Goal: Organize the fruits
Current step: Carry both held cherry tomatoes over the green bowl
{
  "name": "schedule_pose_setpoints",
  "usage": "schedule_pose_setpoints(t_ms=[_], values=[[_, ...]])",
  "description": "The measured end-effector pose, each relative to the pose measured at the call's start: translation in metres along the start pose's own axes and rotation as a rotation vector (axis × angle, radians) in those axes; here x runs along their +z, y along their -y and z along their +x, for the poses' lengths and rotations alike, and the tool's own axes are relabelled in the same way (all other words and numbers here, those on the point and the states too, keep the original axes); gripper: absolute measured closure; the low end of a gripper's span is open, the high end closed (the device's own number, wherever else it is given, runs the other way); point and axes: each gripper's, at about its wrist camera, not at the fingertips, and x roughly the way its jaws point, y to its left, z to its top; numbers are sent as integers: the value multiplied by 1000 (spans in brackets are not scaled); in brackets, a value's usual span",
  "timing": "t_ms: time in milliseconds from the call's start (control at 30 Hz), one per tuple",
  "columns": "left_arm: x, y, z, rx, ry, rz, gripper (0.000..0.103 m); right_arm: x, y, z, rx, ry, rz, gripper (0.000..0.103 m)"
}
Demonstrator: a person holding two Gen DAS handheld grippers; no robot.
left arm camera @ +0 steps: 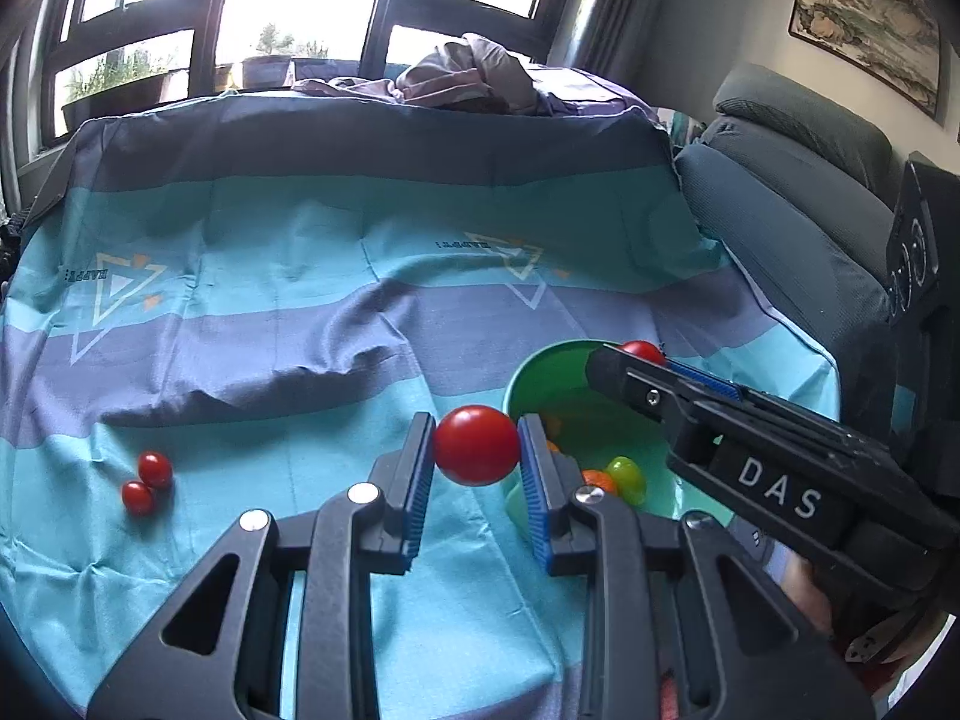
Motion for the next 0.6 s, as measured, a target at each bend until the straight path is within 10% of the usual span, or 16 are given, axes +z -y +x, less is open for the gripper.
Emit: schedule_pose_setpoints(t_ms=[600], values=[[-15,66,72,-44,-160,90,75,-1,78,-4,-162,-33,126,71]])
